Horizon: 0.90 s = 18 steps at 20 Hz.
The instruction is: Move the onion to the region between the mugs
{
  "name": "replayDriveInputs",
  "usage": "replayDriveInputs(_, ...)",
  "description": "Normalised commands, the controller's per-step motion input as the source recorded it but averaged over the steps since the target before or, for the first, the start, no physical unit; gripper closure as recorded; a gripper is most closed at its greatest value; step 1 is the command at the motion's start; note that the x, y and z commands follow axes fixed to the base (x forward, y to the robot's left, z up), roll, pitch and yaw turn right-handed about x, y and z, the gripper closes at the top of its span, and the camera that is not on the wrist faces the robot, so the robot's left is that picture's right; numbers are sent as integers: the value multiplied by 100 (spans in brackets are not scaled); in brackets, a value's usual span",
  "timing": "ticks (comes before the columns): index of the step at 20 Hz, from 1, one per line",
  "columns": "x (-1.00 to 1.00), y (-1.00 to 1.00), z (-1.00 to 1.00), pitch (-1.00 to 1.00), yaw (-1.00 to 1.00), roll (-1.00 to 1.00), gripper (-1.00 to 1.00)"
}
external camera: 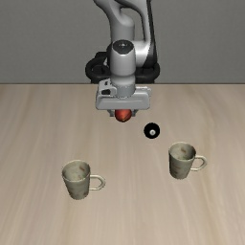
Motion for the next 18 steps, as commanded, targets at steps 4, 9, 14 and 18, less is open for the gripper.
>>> replayDriveInputs(4,0,0,50,0,0,0,100)
replayDriveInputs(9,100,0,0,0,0,0,100)
replayDriveInputs(14,100,0,0,0,0,0,100)
replayDriveInputs(18,100,0,0,0,0,0,100)
